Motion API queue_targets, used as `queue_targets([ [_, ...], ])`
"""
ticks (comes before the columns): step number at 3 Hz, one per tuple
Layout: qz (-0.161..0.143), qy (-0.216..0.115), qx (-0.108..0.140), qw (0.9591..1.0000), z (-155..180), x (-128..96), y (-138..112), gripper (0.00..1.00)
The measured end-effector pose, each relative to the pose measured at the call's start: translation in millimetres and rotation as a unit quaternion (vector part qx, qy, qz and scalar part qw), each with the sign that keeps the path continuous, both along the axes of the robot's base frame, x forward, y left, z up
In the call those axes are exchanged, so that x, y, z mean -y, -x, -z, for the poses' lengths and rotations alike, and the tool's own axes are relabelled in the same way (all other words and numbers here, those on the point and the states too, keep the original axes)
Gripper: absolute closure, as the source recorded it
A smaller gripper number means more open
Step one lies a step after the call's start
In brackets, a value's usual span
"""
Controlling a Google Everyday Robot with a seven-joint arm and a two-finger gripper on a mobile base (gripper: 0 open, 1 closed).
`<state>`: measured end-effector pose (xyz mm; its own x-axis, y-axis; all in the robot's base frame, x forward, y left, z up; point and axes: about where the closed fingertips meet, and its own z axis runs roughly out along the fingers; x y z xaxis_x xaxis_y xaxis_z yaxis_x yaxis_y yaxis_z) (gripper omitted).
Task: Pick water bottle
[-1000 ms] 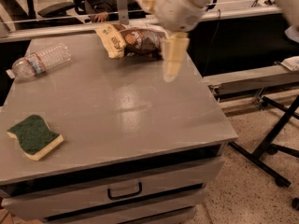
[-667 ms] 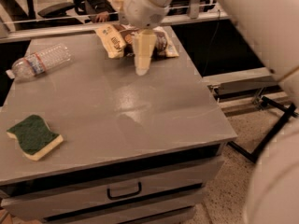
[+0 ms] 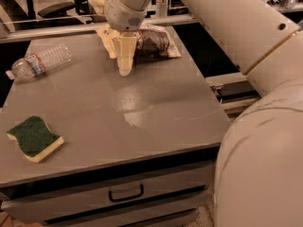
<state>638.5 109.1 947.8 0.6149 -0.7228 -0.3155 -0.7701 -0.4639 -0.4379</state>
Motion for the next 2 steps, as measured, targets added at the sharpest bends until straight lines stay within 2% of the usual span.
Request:
queue_targets([
  [1, -0.015, -0.004, 0.004, 0.9999, 2, -11, -9, 0.00],
  [2, -0.040, -0.004, 0.008, 0.9992, 8, -30, -27, 0.00],
])
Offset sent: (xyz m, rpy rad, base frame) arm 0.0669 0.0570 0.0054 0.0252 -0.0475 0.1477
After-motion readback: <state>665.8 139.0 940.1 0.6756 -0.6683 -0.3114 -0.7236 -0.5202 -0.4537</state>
